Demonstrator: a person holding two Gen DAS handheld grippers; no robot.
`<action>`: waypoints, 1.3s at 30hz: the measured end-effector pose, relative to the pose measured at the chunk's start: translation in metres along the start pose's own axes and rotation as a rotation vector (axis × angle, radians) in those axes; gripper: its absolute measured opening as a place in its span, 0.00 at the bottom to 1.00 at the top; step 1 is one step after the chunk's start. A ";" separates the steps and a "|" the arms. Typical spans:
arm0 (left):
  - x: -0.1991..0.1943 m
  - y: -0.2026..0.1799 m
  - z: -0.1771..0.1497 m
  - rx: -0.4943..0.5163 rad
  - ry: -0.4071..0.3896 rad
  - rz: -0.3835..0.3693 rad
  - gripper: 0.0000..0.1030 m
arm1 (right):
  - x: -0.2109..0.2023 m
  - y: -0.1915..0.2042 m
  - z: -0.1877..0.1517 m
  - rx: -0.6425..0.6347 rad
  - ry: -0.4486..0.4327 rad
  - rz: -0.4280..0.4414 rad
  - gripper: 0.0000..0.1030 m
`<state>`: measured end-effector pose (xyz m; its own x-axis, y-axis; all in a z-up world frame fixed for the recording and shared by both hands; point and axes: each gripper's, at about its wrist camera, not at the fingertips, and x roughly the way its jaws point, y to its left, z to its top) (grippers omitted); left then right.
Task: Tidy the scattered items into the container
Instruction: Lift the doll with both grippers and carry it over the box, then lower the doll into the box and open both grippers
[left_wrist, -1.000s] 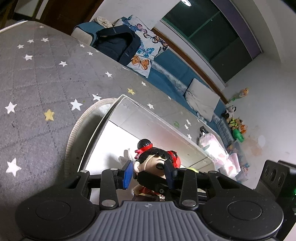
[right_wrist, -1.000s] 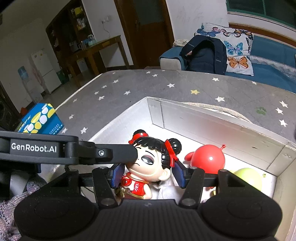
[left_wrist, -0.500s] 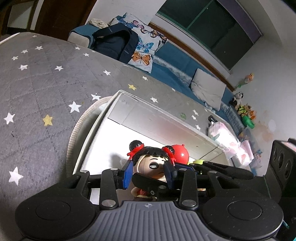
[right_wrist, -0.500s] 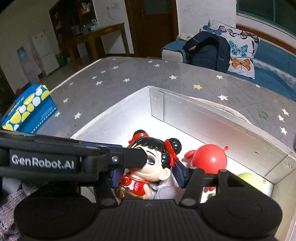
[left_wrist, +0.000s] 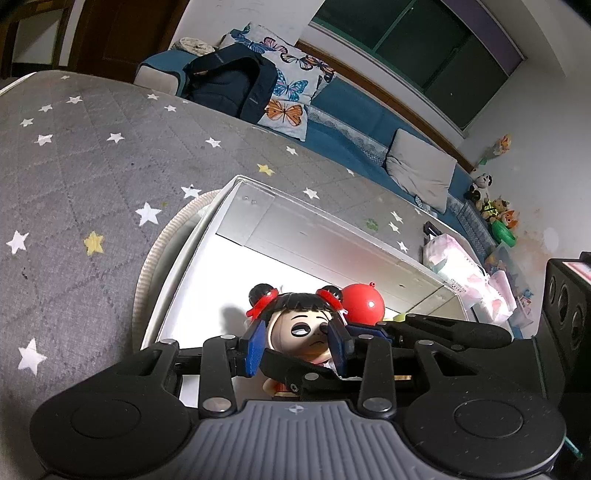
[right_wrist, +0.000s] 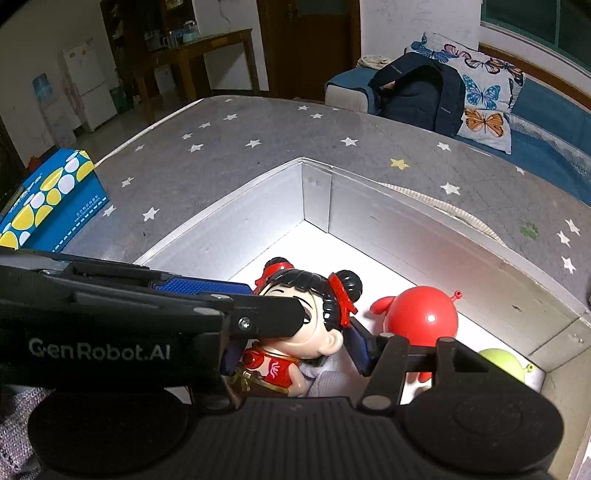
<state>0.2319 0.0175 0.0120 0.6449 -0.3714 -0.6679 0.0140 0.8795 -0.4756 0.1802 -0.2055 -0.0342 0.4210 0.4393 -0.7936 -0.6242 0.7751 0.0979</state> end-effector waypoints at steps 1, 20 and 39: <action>0.000 0.000 0.000 -0.001 0.000 0.000 0.38 | 0.000 0.000 0.000 0.000 -0.001 0.001 0.56; -0.009 0.002 -0.002 -0.016 -0.022 -0.009 0.38 | -0.019 0.002 -0.011 0.037 -0.051 0.008 0.56; -0.055 -0.017 -0.025 0.040 -0.127 -0.020 0.38 | -0.069 0.016 -0.036 0.056 -0.175 -0.050 0.61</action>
<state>0.1770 0.0154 0.0418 0.7360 -0.3502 -0.5794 0.0568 0.8847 -0.4627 0.1179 -0.2400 0.0006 0.5615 0.4680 -0.6824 -0.5641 0.8198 0.0980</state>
